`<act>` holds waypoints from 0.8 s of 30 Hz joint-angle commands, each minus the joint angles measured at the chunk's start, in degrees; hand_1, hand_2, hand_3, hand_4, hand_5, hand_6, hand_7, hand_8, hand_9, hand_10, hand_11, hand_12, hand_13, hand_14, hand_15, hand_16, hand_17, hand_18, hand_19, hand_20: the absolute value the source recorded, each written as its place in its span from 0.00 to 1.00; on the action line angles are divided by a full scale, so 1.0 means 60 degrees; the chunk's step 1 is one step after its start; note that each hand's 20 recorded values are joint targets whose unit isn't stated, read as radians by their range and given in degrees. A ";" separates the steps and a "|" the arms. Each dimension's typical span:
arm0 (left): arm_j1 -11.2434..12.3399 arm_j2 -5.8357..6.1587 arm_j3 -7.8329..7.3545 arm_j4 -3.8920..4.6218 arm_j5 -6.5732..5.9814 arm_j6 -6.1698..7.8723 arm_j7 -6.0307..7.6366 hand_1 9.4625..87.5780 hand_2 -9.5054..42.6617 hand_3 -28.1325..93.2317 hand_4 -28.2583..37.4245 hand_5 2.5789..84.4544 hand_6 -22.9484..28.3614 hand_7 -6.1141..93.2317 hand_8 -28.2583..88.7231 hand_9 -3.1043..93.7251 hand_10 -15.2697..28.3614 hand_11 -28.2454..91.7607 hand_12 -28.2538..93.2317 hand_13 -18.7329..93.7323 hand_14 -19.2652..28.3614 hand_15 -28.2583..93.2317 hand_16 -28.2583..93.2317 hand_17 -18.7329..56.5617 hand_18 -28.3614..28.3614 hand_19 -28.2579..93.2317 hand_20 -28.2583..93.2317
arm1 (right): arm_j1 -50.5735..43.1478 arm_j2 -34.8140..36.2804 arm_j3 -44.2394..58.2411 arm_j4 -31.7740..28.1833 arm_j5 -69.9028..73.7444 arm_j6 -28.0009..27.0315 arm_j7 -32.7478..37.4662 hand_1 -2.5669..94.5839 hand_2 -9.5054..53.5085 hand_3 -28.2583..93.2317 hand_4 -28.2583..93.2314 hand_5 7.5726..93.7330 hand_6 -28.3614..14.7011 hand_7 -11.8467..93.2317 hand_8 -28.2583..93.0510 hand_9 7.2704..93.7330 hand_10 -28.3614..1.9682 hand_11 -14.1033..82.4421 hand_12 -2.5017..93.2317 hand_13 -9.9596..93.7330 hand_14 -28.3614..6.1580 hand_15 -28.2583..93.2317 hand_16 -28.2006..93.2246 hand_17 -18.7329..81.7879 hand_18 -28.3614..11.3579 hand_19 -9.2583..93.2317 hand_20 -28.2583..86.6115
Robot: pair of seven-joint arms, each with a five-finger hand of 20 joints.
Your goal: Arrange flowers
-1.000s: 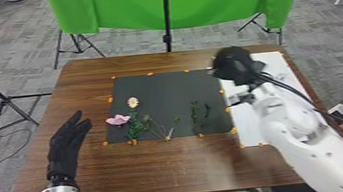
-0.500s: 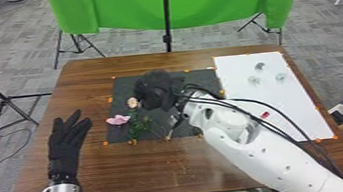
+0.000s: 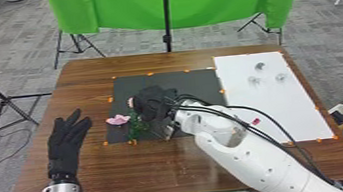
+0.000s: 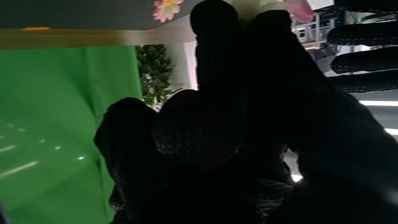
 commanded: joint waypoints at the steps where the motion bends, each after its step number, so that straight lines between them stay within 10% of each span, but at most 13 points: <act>1: 0.0029 -0.0038 0.0044 0.0099 0.0039 -0.0143 -0.0128 0.05 0.33 0.74 0.00 0.47 0.53 0.13 0.19 0.49 0.64 0.35 0.35 0.48 0.71 0.32 0.26 0.34 0.71 0.27 0.39 | -0.0059 -0.0353 -0.0061 0.0100 -0.0254 -0.0120 0.0023 0.62 0.00 0.73 0.09 0.76 0.71 0.36 0.28 0.91 0.68 0.21 0.43 0.92 0.77 0.78 0.51 0.82 0.47 1.00 0.81; 24: -0.0002 0.0017 -0.0007 0.0110 0.0121 -0.0180 -0.0303 0.06 0.27 0.75 0.00 0.47 0.52 0.13 0.19 0.49 0.63 0.36 0.35 0.48 0.71 0.32 0.26 0.34 0.71 0.27 0.39 | -0.0081 -0.0222 0.0139 0.0130 -0.0647 -0.0447 0.0199 0.57 0.00 0.76 0.09 0.62 0.76 0.35 0.24 0.81 0.62 0.26 0.43 0.91 0.78 0.80 0.51 0.81 0.47 1.00 0.82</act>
